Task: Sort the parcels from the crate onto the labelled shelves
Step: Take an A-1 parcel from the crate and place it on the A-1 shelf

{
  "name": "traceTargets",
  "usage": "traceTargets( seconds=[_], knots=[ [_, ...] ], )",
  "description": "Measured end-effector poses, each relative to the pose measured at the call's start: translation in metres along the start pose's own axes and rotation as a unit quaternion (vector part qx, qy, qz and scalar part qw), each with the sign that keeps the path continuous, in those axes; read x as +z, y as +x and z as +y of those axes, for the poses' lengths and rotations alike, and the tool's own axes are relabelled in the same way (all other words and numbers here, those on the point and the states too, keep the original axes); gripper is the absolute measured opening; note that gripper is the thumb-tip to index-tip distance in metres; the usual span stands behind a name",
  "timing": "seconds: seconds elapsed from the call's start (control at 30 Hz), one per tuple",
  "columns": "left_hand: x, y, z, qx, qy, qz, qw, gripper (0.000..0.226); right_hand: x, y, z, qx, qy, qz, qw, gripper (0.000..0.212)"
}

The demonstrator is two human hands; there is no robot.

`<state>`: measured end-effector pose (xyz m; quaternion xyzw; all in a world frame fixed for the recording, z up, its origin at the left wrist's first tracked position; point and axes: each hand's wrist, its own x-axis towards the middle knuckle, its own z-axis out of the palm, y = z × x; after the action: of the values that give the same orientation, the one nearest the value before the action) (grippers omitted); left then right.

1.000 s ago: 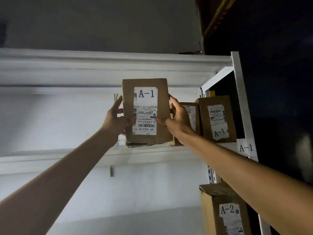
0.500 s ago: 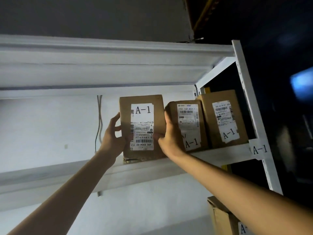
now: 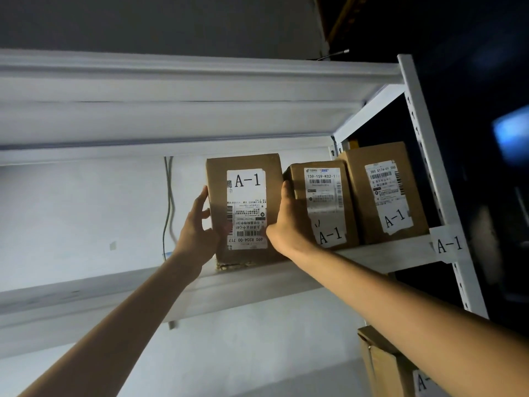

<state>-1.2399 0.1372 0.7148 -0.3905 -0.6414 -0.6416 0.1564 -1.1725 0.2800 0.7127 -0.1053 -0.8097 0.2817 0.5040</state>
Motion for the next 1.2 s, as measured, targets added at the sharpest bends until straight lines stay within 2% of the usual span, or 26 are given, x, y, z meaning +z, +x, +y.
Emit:
traceTargets(
  seconds=[0.17,0.27,0.33,0.43,0.53,0.67,0.77,0.93,1.0,1.1,1.2],
  knots=[
    [-0.002,0.001,0.003,0.001,0.027,-0.014,1.000,0.085,-0.003,-0.006,-0.005,-0.007,-0.058,-0.021,0.998,0.104],
    [-0.006,0.003,0.004,-0.011,0.053,-0.013,0.998,0.090,-0.005,-0.019,-0.008,-0.058,-0.110,-0.007,0.992,0.093],
    [-0.008,0.000,0.005,0.006,0.118,0.011,0.993,0.092,-0.010,-0.026,-0.009,-0.116,-0.154,0.026,0.981,0.077],
    [-0.012,-0.010,0.005,0.052,0.270,0.060,0.960,0.089,-0.016,-0.035,-0.011,-0.183,-0.194,0.009,0.964,0.061],
    [-0.021,-0.025,0.002,0.091,0.388,0.098,0.912,0.075,-0.014,-0.040,-0.010,-0.226,-0.177,-0.038,0.957,0.061],
    [-0.041,-0.045,0.004,0.094,0.466,0.103,0.874,0.044,-0.002,-0.047,-0.017,-0.262,-0.133,-0.069,0.953,0.051],
    [-0.061,-0.065,0.015,0.063,0.520,0.117,0.844,0.021,0.011,-0.051,-0.032,-0.313,-0.118,-0.084,0.939,0.041],
    [-0.102,-0.116,0.040,0.009,0.591,0.147,0.793,0.021,0.043,-0.075,-0.078,-0.387,-0.009,-0.147,0.910,0.044],
    [-0.115,-0.144,0.051,-0.041,0.607,0.162,0.777,0.021,0.054,-0.097,-0.099,-0.414,0.027,-0.196,0.888,0.041],
    [-0.133,-0.198,0.068,-0.127,0.645,0.168,0.734,0.018,0.067,-0.133,-0.121,-0.448,0.075,-0.273,0.848,0.040],
    [-0.149,-0.258,0.093,-0.191,0.682,0.191,0.680,0.019,0.071,-0.184,-0.153,-0.486,0.092,-0.351,0.795,0.040]
  ],
)
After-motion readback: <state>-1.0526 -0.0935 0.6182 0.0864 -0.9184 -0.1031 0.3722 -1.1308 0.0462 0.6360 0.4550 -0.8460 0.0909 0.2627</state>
